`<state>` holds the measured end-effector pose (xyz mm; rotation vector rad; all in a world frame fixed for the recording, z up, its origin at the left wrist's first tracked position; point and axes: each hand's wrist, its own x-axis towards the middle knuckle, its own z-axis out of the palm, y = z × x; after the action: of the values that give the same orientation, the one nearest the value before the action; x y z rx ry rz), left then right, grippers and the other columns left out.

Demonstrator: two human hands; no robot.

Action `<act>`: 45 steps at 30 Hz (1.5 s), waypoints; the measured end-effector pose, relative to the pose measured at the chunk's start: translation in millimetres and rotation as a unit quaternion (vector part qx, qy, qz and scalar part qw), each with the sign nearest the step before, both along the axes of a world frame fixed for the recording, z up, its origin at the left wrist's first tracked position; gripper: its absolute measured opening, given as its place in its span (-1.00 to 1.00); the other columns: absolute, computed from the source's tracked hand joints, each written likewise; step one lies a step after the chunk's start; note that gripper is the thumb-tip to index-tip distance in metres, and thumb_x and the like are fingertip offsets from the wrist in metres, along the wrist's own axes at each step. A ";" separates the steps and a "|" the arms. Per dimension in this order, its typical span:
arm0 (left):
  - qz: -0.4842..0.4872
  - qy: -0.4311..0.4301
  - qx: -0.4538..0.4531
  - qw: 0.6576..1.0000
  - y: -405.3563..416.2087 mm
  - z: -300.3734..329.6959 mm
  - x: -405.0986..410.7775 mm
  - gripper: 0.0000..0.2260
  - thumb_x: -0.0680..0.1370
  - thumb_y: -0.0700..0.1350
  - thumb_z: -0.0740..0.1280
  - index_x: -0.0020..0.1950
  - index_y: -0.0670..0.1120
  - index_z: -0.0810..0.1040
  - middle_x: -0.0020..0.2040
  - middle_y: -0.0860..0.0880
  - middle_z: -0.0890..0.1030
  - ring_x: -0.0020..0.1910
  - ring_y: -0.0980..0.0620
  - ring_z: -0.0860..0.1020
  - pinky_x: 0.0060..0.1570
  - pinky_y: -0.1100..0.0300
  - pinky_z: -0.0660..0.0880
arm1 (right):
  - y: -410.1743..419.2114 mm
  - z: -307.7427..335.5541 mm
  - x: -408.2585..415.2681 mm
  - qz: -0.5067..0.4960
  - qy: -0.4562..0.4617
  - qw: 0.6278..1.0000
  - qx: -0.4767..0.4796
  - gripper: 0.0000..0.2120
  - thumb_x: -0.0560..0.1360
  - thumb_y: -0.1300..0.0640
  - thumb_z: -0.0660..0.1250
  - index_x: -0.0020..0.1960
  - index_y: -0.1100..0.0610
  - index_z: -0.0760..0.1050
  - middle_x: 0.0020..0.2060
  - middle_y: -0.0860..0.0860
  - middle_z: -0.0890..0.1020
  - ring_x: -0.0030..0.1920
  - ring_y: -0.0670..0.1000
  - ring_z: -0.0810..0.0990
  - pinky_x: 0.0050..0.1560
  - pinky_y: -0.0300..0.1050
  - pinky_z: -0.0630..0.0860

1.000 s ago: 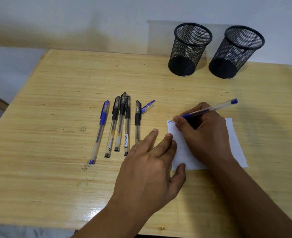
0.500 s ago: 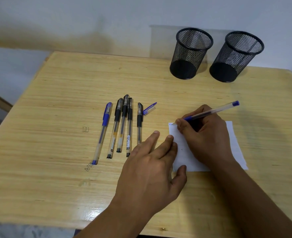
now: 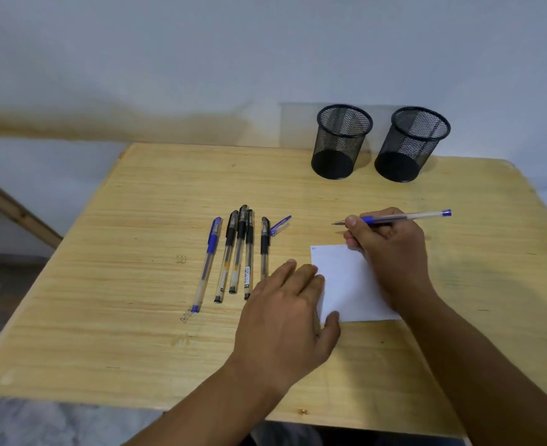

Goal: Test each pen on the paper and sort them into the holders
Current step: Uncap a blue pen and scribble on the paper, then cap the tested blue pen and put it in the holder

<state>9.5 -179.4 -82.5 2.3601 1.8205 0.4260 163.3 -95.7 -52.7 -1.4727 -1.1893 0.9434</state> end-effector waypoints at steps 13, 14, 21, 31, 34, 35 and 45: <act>0.086 -0.087 0.082 0.989 26.9 20.1 -16.1 -0.66 0.46 0.10 0.28 0.16 0.05 0.65 0.10 0.07 0.64 0.06 -0.05 0.53 0.04 0.05 0.50 | -33.8 15.1 17.1 -0.015 0.050 0.999 0.002 -0.94 0.48 0.16 0.44 -0.10 0.09 0.55 -0.33 -0.10 0.72 -0.25 -0.07 0.72 -0.18 -0.27 0.65; 0.107 -0.080 0.076 0.988 36.4 21.2 -21.0 -0.69 0.47 0.08 0.29 0.15 0.06 0.65 0.08 0.07 0.63 0.05 -0.05 0.51 0.03 0.04 0.49 | -36.8 15.9 18.6 -0.014 0.058 0.998 0.000 -0.94 0.49 0.18 0.43 -0.08 0.12 0.56 -0.32 -0.10 0.72 -0.25 -0.07 0.72 -0.18 -0.29 0.64; 0.169 0.016 0.032 0.985 75.7 24.3 -35.0 -0.80 0.52 0.04 0.27 0.01 0.00 0.63 0.02 0.04 0.53 0.00 -0.09 0.43 -0.04 0.05 0.40 | -51.4 24.5 26.0 -0.006 0.098 0.995 -0.001 -0.94 0.49 0.22 0.43 -0.07 0.20 0.57 -0.31 -0.05 0.73 -0.23 -0.03 0.72 -0.19 -0.32 0.62; 0.145 -0.017 0.116 0.982 74.5 20.9 -39.9 -0.87 0.58 -0.04 0.32 0.01 0.12 0.66 0.01 0.15 0.65 0.03 -0.04 0.50 -0.03 0.12 0.31 | -52.9 33.6 30.6 0.013 0.106 0.994 0.014 -0.91 0.46 0.29 0.45 -0.07 0.16 0.60 -0.25 -0.06 0.73 -0.17 -0.05 0.71 -0.15 -0.32 0.62; 0.109 -0.106 0.127 0.980 60.2 29.7 -34.8 -0.86 0.60 -0.07 0.31 0.03 0.13 0.64 -0.10 0.17 0.67 -0.06 0.02 0.55 -0.03 0.15 0.33 | -51.5 39.2 29.2 0.020 0.115 0.993 0.013 -0.91 0.46 0.29 0.44 -0.07 0.13 0.63 -0.22 -0.03 0.73 -0.15 -0.03 0.72 -0.11 -0.28 0.63; 0.096 -0.133 0.127 0.978 55.4 31.7 -33.5 -0.86 0.60 -0.07 0.31 0.05 0.13 0.64 -0.15 0.17 0.66 -0.10 0.04 0.56 -0.07 0.16 0.35 | -51.1 41.4 28.4 0.025 0.115 0.993 0.016 -0.90 0.46 0.28 0.45 -0.08 0.12 0.63 -0.22 -0.03 0.73 -0.15 -0.04 0.72 -0.11 -0.28 0.63; 0.071 -0.298 0.115 0.945 21.2 43.8 -18.0 -0.85 0.55 -0.09 0.41 0.08 0.09 0.69 -0.20 0.36 0.55 -0.02 0.21 0.50 0.04 0.13 0.48 | -54.3 52.6 15.7 0.108 0.049 0.991 0.055 -0.88 0.41 0.29 0.50 -0.13 0.12 0.63 -0.24 -0.09 0.72 -0.23 -0.16 0.67 -0.24 -0.36 0.53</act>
<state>-8.5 -158.1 -38.7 1.9099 1.7037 1.2720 179.0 -150.1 -0.1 -1.2133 -1.3247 1.0654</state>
